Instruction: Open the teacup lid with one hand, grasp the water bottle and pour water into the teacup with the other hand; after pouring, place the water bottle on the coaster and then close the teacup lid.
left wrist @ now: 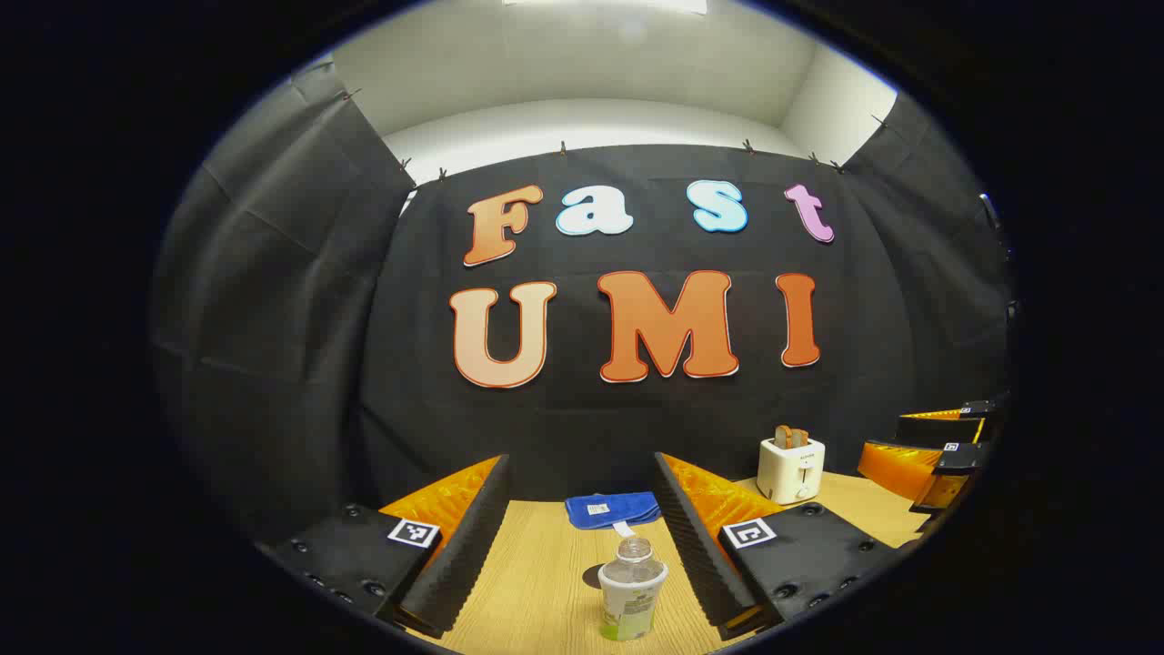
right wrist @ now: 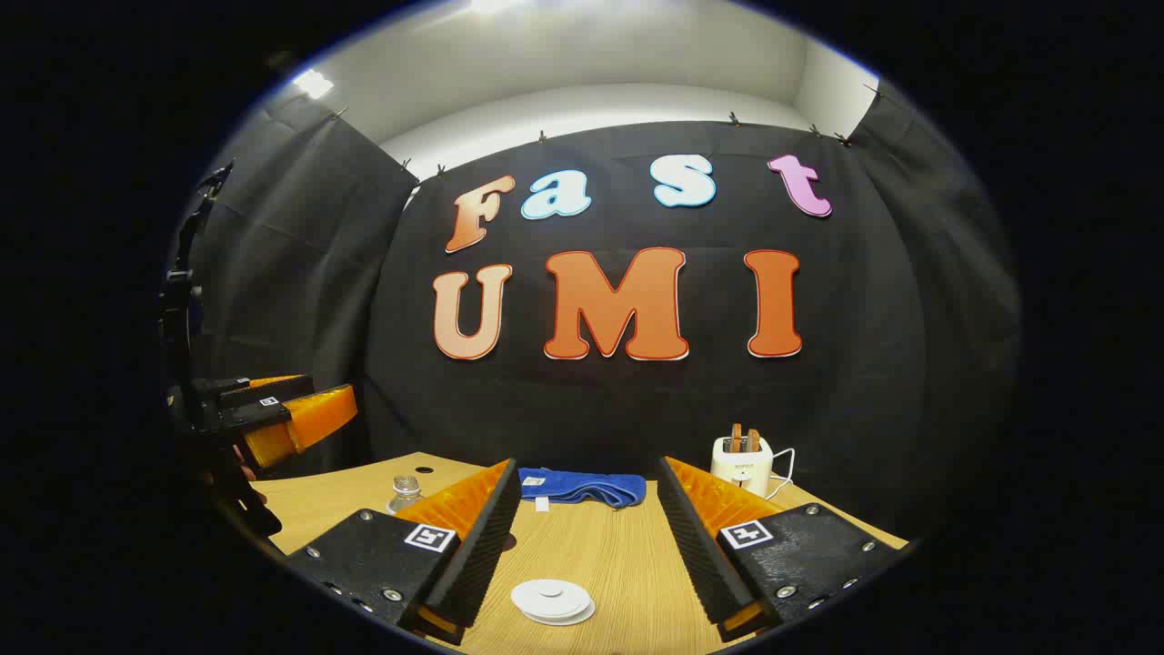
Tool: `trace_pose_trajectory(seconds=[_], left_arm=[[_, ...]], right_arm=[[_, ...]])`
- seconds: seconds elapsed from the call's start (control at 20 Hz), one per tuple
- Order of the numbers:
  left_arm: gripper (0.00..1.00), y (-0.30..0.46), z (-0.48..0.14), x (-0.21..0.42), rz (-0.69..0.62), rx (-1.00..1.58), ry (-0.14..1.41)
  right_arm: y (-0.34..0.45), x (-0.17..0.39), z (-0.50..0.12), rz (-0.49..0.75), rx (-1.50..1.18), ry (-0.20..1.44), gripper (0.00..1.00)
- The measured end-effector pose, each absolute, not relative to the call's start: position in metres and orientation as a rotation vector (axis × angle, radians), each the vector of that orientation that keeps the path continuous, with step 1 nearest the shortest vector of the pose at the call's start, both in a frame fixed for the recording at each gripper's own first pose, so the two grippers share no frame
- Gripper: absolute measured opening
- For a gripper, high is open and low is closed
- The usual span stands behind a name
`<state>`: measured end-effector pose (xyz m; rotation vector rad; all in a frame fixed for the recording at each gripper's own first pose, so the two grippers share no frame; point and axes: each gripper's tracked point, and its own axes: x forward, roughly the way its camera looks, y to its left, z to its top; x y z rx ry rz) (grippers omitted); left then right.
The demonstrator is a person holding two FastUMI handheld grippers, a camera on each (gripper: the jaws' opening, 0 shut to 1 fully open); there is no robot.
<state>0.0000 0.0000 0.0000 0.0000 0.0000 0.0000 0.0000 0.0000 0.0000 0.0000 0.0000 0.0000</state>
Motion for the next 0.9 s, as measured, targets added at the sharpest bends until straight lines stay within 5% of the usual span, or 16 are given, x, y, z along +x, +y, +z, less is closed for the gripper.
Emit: trace_pose_trajectory(seconds=[0.9], left_arm=[[0.96, -0.0049, -0.0008, -0.0017, -0.011, 0.006, -0.012]], right_arm=[[0.0034, -0.0021, 0.0061, 0.009, -0.031, -0.035, 0.96]])
